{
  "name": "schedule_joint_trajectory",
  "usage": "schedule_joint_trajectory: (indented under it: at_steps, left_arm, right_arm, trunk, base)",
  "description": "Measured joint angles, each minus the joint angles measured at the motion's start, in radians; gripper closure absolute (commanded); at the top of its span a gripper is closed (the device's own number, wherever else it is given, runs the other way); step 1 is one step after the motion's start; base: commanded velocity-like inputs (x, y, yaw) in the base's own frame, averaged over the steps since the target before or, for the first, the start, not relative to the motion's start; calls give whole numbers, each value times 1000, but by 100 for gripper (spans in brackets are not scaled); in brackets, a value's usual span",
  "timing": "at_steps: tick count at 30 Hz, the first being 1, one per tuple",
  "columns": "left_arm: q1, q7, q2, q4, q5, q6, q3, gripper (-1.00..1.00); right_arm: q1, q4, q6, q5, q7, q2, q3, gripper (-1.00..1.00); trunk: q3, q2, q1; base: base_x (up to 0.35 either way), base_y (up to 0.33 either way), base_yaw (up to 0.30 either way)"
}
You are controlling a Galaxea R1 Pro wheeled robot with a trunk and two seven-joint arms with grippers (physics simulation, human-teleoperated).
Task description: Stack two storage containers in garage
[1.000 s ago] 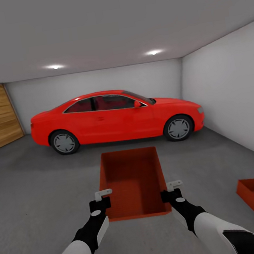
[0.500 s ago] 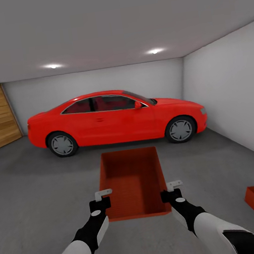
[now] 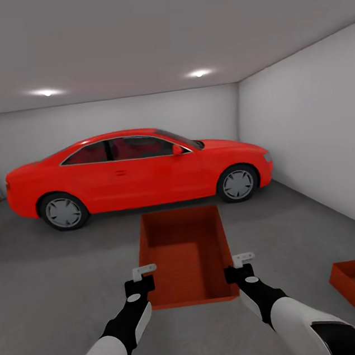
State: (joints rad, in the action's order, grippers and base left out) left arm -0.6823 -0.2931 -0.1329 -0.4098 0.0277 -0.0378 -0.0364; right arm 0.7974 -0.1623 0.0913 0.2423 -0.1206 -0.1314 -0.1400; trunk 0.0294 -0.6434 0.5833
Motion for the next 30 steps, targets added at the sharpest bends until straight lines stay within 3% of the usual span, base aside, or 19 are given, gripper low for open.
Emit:
schedule_joint_trajectory:
  at_steps: [30]
  left_arm:
    - [0, 0, 0, 0, 2, 0, -1, 100]
  right_arm:
    - [0, -1, -1, -3, -1, 0, 3, 100]
  trunk:
    - [0, 0, 0]
  base:
    - [322, 0, -246]
